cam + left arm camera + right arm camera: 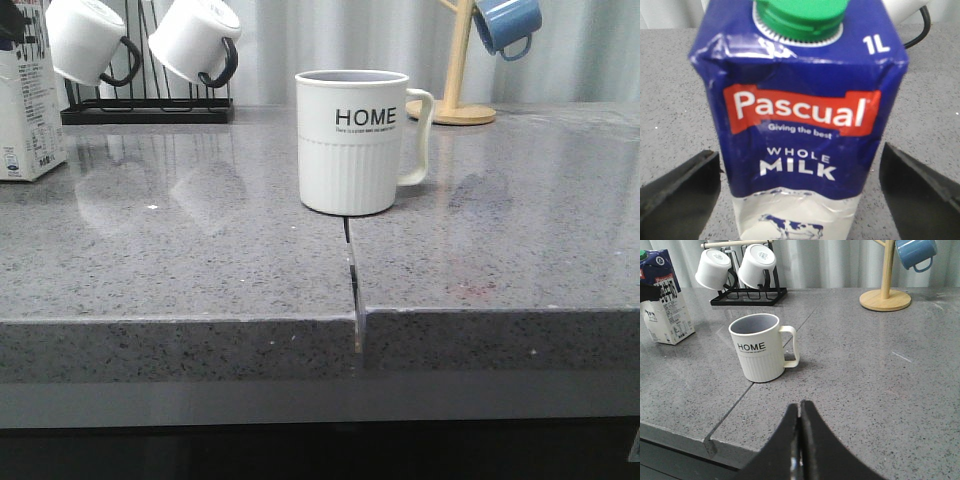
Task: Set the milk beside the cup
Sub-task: 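Close the left gripper around the milk carton and lift it, then carry the milk carton beside the mug and lower it down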
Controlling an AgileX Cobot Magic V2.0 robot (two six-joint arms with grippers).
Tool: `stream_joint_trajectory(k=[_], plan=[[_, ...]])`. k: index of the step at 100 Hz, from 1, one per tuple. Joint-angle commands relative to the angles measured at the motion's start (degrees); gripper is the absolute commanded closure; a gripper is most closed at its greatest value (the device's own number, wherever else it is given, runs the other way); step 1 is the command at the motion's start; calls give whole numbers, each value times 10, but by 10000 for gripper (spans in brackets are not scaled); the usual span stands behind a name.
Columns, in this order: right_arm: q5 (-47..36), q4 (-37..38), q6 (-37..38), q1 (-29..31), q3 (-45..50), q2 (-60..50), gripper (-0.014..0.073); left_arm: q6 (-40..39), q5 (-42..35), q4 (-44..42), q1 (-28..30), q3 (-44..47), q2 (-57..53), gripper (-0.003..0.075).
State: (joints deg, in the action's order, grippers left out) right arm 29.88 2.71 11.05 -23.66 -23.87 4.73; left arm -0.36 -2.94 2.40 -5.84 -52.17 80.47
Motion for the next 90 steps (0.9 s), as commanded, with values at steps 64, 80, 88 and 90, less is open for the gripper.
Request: stream_joint_trajectory(k=[64, 80, 88, 90], plan=[[-42, 2, -5, -1, -13, 7, 664, -4, -157, 5, -3, -20, 25, 501], [-42, 2, -5, -1, -13, 7, 664, -4, -157, 5, -21, -20, 1, 498], [-42, 2, -5, -1, -13, 7, 664, -3, -160, 6, -36, -20, -8, 498], [-42, 2, -5, -1, -13, 7, 664, -2, -161, 8, -40, -20, -11, 498]])
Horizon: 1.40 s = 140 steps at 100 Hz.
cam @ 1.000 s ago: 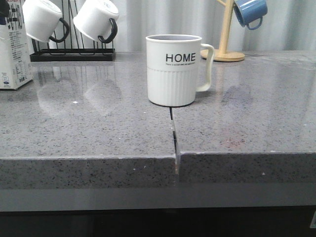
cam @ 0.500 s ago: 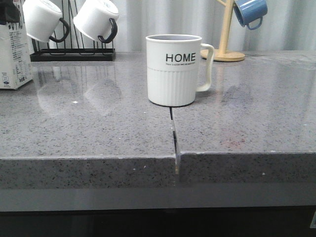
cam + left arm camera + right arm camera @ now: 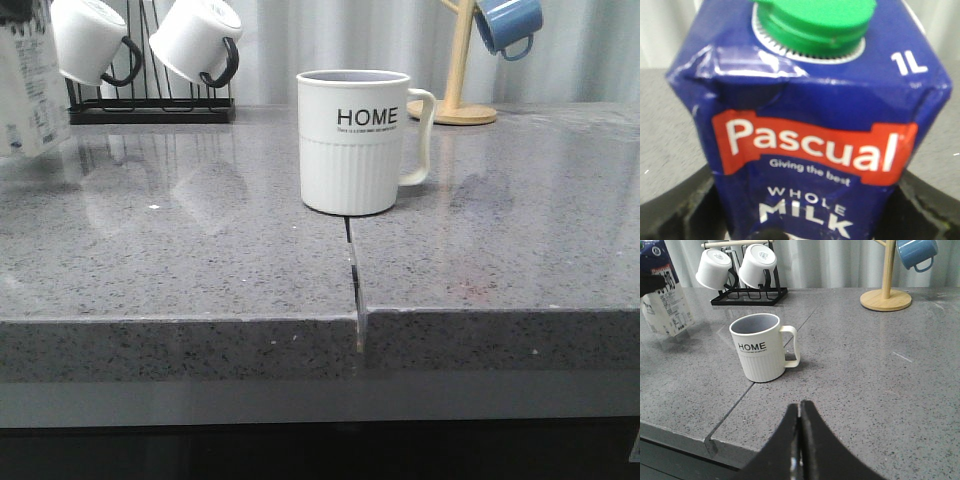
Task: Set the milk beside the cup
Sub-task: 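Carry the milk carton beside the mug and lower it down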
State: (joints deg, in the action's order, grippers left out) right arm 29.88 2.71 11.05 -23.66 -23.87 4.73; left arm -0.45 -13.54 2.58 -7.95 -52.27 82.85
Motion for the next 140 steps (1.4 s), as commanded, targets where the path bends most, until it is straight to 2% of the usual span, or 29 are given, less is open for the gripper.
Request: stream_joint_trajectory(k=[1, 60, 93, 114, 140], plan=[[-42, 2, -5, -1, -13, 7, 664, -2, -55, 6, -20, -19, -35, 498], [-42, 2, -5, -1, -13, 7, 664, 15, -75, 82, -182, -19, -29, 500], [-42, 2, -5, -1, -13, 7, 664, 16, -99, 83, -247, -19, 6, 500], [-42, 2, -5, -1, -13, 7, 664, 16, -112, 83, -275, -19, 6, 500], [-42, 2, -5, -1, -13, 7, 664, 16, -112, 83, -278, -19, 6, 500]])
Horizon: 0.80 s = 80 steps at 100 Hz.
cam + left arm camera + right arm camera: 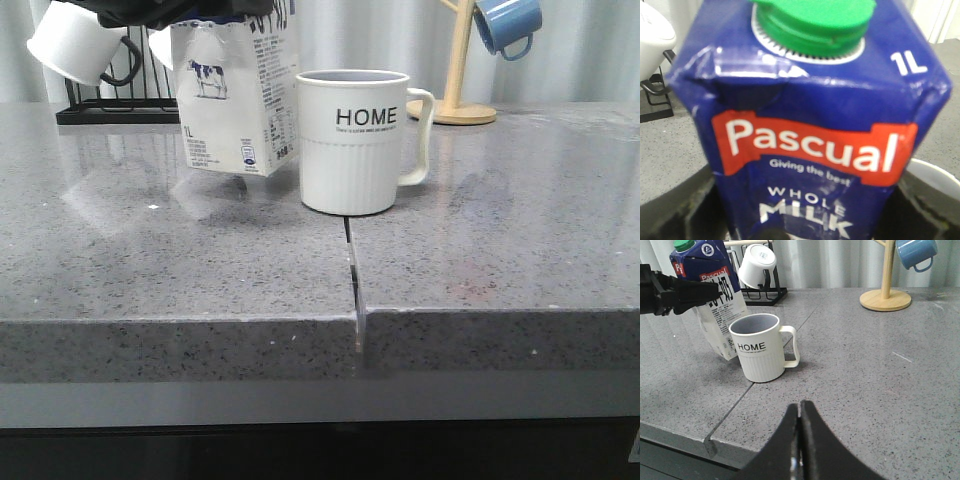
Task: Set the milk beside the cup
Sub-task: 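Carry the milk carton beside the mug and lower it down, then open the left gripper and lift it off the carton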
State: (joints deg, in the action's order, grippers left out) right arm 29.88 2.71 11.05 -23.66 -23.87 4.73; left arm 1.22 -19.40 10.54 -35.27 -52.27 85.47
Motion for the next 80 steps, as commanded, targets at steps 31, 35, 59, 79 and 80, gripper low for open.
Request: stream_joint_trajectory(k=[31, 35, 59, 79, 80], plan=[[-42, 2, -5, -1, -13, 7, 664, 0, -52, 5, -5, -19, 3, 488], [-42, 2, -5, -1, -13, 7, 664, 0, -55, 5, -5, -19, 3, 454], [-42, 2, -5, -1, -13, 7, 664, 0, -56, 3, -5, -19, 2, 86], [-42, 2, -5, -1, -13, 7, 664, 0, -13, 3, -5, -19, -25, 83], [-42, 2, -5, -1, -13, 7, 664, 0, -10, 3, -5, -19, -27, 83]])
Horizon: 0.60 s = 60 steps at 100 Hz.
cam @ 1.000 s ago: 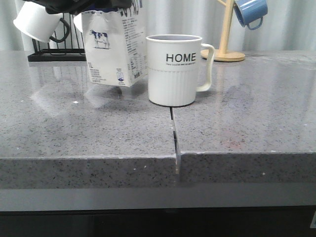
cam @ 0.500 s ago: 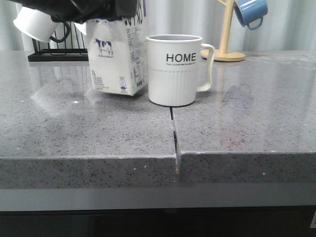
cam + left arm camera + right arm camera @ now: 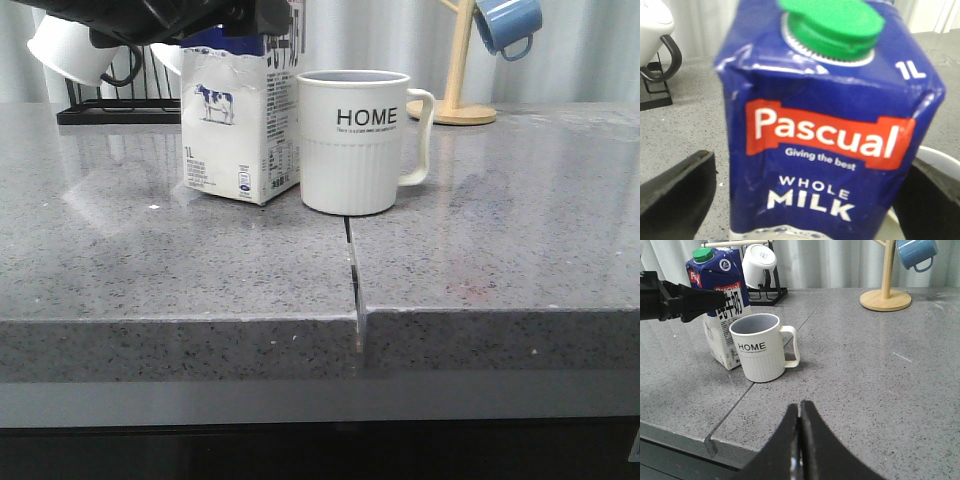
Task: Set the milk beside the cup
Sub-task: 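Open the left gripper and lift it off the carton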
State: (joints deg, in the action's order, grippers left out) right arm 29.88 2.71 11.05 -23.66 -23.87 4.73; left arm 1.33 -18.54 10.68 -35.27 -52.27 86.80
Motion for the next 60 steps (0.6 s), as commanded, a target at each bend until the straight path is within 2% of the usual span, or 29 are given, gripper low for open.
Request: stream_joint_trajectory(k=[1, 19, 31, 40, 45, 57, 60], plan=[[-42, 2, -5, -1, -13, 7, 664, -1, -13, 2, -5, -19, -44, 83], [-42, 2, -5, -1, -13, 7, 664, 8, 82, 2, -5, -19, -94, 89], [-42, 2, -5, -1, -13, 7, 664, 32, 112, 2, -5, -10, -133, 160], [-42, 2, -5, -1, -13, 7, 664, 37, 122, 2, 1, 1, -165, 292], [-42, 2, -5, -1, -13, 7, 664, 37, 131, 1, 7, 7, -184, 395], [-42, 2, -5, -1, -13, 7, 664, 46, 165, -4, 33, 25, -234, 698], [-42, 2, -5, -1, -13, 7, 664, 47, 177, -6, 45, 28, -244, 740]])
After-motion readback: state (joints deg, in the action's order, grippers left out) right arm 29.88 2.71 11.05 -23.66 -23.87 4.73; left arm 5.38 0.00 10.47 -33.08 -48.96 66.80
